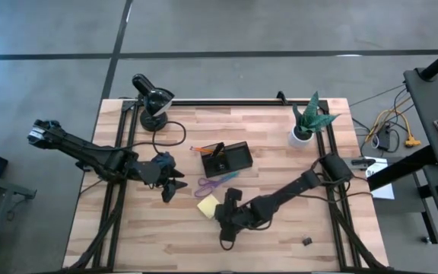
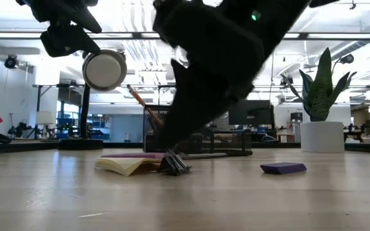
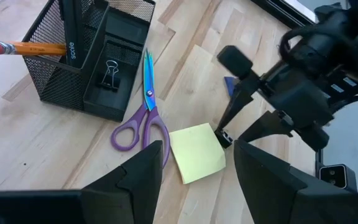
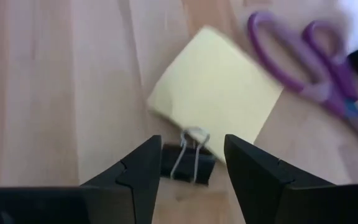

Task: Pick and place office supplies into organizer
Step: Put the left black binder clip into the black desk organizer

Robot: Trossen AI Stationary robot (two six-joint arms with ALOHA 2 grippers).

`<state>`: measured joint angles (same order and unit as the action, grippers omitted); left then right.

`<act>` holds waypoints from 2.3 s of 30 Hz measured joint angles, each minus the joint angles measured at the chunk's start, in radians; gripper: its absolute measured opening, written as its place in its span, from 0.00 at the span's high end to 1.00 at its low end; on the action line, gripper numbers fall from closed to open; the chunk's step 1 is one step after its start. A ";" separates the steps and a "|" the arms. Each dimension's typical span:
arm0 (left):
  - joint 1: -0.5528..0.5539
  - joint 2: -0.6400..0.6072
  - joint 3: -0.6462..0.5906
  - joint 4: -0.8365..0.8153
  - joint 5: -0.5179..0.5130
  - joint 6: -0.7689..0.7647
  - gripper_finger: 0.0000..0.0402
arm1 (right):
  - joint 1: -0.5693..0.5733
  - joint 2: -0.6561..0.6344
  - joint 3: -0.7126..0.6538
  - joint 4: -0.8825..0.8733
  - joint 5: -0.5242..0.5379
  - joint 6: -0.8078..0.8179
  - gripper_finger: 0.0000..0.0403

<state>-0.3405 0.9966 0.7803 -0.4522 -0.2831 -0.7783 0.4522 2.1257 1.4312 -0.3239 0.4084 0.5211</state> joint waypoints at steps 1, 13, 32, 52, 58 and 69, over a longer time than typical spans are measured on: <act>0.000 0.000 0.000 0.000 0.000 0.000 0.55 | -0.002 0.006 -0.001 0.003 -0.017 0.000 0.58; 0.000 0.000 0.000 0.000 0.000 0.000 0.55 | -0.020 0.019 0.000 0.022 -0.043 -0.006 0.64; 0.000 0.000 0.000 0.000 -0.001 0.001 0.55 | -0.021 -0.012 0.042 -0.169 -0.047 0.063 0.91; 0.000 0.000 0.000 0.000 -0.001 0.001 0.55 | -0.185 -0.137 0.102 -0.332 -0.009 0.013 0.98; -0.001 0.000 0.000 -0.001 -0.001 0.006 0.55 | -0.093 -0.139 0.101 -0.310 -0.202 -0.174 0.97; -0.001 0.000 0.000 0.000 -0.004 0.028 0.55 | -0.011 -0.059 0.100 -0.215 -0.331 -0.289 0.68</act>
<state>-0.3412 0.9964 0.7803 -0.4525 -0.2874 -0.7501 0.4414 2.0662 1.5311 -0.5385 0.0773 0.2325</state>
